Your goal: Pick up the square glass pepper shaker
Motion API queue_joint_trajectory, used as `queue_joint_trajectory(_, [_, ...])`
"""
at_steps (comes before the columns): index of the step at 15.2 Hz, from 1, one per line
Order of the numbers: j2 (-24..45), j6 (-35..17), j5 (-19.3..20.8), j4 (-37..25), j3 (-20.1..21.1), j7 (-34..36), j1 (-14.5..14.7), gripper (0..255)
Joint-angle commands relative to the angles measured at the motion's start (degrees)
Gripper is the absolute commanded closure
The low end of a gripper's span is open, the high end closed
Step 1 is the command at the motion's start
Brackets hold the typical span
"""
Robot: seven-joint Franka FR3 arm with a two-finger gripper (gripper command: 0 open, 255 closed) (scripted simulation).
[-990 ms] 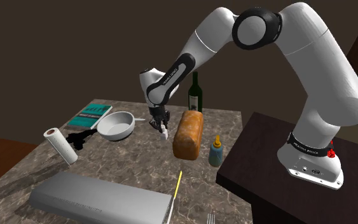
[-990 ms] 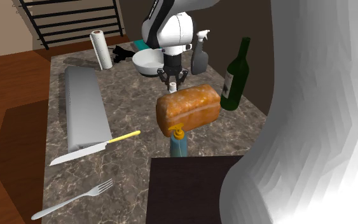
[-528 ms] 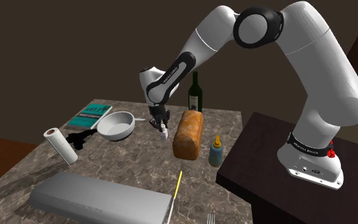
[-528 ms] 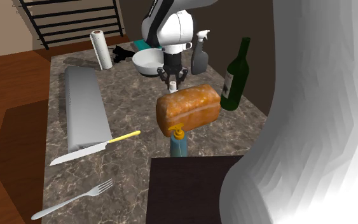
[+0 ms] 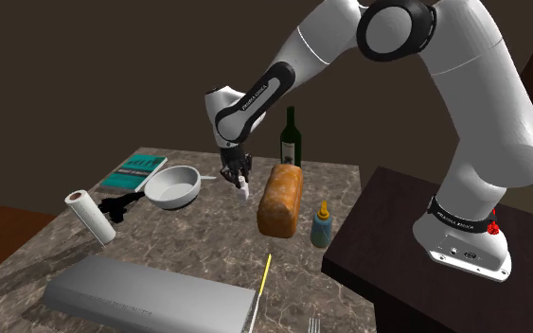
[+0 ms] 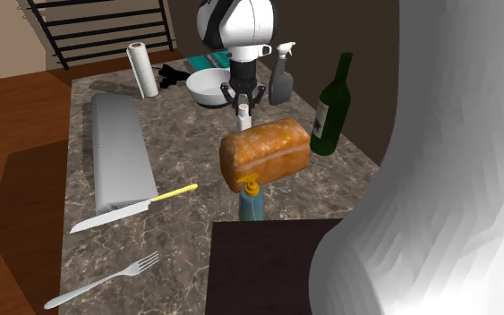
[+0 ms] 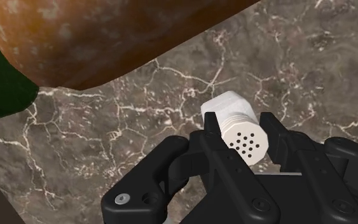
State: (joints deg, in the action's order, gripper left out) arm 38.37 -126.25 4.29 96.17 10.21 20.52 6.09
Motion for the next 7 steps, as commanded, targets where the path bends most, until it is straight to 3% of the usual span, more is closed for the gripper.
queue_joint_trajectory(1, [-1.01,1.16,-0.16,-0.15,0.14,0.03,-0.03,255])
queue_joint_trajectory(7, [-3.05,3.32,-0.49,-0.28,0.39,-0.06,-0.21,255])
